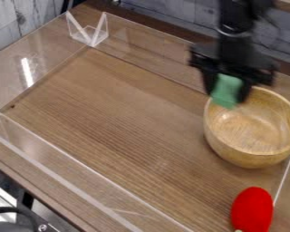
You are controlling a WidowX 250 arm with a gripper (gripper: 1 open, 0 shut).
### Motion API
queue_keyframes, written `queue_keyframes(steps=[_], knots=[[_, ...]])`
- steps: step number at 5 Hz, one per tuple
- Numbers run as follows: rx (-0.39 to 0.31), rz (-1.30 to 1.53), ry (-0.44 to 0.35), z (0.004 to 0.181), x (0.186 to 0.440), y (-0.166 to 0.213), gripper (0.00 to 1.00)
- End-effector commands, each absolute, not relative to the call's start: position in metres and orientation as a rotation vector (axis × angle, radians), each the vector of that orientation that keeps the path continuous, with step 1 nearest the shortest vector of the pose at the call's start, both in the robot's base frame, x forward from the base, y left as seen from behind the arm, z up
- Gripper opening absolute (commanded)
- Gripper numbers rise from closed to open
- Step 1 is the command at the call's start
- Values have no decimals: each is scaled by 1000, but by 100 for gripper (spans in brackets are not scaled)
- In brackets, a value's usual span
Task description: Put the green block in the brown bowl
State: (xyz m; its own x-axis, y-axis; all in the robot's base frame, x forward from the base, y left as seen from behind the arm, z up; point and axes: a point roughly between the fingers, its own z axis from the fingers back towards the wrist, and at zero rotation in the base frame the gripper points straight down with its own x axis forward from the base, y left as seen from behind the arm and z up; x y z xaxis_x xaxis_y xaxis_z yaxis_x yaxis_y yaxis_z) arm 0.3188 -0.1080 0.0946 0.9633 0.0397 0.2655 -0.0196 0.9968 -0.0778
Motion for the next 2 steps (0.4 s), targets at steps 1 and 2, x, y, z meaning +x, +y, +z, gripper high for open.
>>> queue_keyframes(steps=[1, 2], knots=[[-97, 33, -313, 111, 318, -121, 0], [-96, 36, -287, 106, 309, -113, 0]])
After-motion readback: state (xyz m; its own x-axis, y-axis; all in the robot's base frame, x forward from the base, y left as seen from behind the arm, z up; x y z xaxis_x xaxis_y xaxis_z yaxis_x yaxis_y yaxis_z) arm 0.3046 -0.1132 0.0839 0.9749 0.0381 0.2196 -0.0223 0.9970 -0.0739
